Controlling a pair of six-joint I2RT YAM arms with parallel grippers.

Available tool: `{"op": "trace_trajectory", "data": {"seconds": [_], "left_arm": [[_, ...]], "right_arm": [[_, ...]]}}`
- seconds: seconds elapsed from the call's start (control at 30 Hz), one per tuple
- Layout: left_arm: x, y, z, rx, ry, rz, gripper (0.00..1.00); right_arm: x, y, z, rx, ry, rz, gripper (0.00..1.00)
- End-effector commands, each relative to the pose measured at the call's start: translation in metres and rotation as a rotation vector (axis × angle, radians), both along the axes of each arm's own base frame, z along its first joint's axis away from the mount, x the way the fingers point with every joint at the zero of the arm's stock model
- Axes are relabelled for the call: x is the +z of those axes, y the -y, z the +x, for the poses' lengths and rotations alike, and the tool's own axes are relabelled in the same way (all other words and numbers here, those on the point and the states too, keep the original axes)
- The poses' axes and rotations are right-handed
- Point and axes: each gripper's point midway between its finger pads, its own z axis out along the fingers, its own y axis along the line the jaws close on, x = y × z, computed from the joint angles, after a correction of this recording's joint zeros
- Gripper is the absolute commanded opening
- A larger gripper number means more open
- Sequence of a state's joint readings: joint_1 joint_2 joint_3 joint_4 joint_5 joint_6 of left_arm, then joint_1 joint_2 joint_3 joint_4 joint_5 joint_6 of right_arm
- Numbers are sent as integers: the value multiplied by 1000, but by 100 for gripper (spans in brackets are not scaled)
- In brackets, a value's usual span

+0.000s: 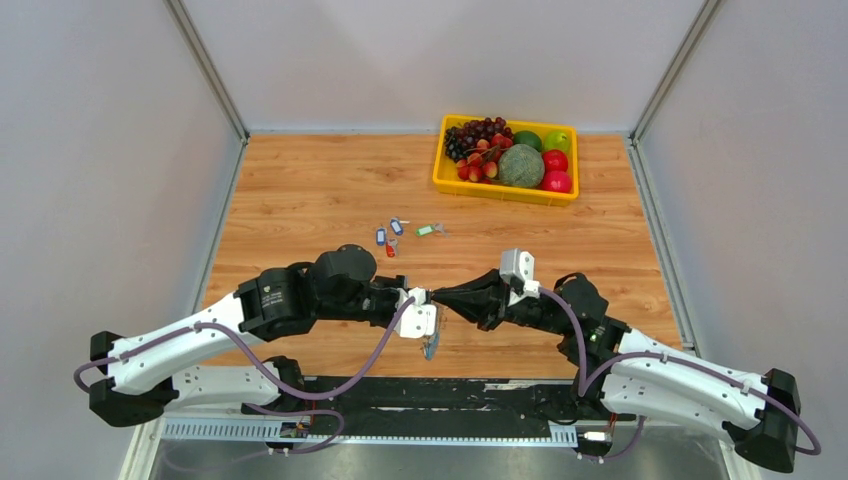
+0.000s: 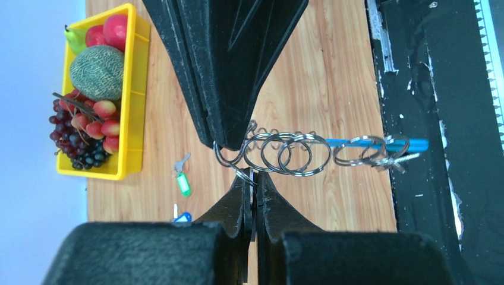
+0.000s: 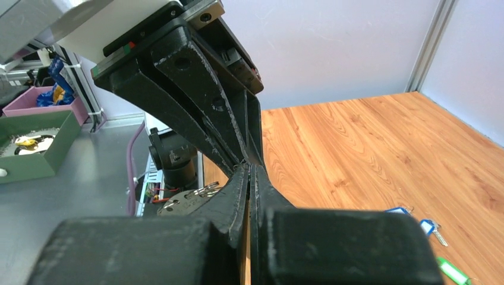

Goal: Remove the keys from the keyring

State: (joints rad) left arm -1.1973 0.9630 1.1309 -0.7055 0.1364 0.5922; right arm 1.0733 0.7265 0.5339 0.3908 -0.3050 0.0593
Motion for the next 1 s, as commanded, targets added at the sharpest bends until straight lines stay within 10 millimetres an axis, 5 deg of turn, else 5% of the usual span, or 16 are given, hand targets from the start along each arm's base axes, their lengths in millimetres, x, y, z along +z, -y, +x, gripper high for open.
{"op": "trace_trajectory", "data": {"seconds": [0.0,0.27,0.4,0.47,0.97], "left_arm": [[-2,5,-6,-15,-42,-6,0],[20,-1,1,28,2,-58,0],[28,-10,3,44,27,-71,0],[28,-12,2,44,28,-60,0],[27,-14,-3,17,11,-25,0]], "right_arm": [[52,5,-8,32,51,188,0],[40,8,0,-25,38,140,2],[35,13,1,-43,44,108,38],[32,14,2,-51,51,85,45],[5,-20,-10,111,84,-124,31]]}}
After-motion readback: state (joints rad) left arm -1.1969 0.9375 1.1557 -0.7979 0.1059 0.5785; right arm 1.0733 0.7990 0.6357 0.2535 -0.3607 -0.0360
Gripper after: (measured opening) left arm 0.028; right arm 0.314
